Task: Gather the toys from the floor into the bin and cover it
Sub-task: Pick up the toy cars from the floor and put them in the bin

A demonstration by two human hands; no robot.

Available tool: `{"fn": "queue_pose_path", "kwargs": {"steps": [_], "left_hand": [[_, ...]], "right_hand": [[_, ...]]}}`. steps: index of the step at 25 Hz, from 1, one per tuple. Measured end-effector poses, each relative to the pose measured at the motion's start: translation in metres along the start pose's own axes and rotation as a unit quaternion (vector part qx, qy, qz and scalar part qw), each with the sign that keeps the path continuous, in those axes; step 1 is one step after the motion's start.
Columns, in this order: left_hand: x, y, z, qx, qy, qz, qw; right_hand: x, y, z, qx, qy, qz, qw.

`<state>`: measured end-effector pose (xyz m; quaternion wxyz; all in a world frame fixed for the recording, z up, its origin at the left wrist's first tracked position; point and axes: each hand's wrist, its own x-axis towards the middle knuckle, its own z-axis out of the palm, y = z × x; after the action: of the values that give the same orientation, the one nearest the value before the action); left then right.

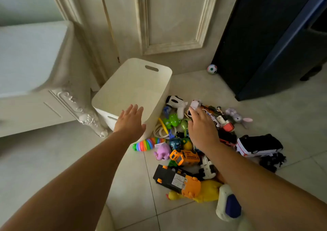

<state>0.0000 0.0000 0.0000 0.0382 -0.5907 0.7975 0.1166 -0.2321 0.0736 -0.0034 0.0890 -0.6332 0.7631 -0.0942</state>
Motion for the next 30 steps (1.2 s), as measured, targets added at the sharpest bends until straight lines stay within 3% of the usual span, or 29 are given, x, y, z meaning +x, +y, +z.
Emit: {"fn": "queue_pose_path", "kwargs": {"steps": [5, 10, 18, 30], "left_hand": [[0.008, -0.016, 0.015, 0.064, -0.092, 0.003, 0.994], [0.001, -0.004, 0.007, 0.076, -0.083, -0.014, 0.994], [-0.050, 0.016, 0.012, 0.060, -0.103, 0.022, 0.993], [-0.117, 0.032, 0.014, 0.071, -0.274, 0.061, 0.957]], "right_hand": [[-0.016, 0.021, 0.031, 0.025, -0.048, 0.058, 0.997], [-0.015, 0.007, 0.032, 0.060, -0.039, 0.029, 0.997], [-0.048, 0.027, 0.016, 0.056, -0.059, 0.057, 0.995], [-0.084, 0.041, -0.005, 0.053, -0.081, 0.055, 0.994]]}}
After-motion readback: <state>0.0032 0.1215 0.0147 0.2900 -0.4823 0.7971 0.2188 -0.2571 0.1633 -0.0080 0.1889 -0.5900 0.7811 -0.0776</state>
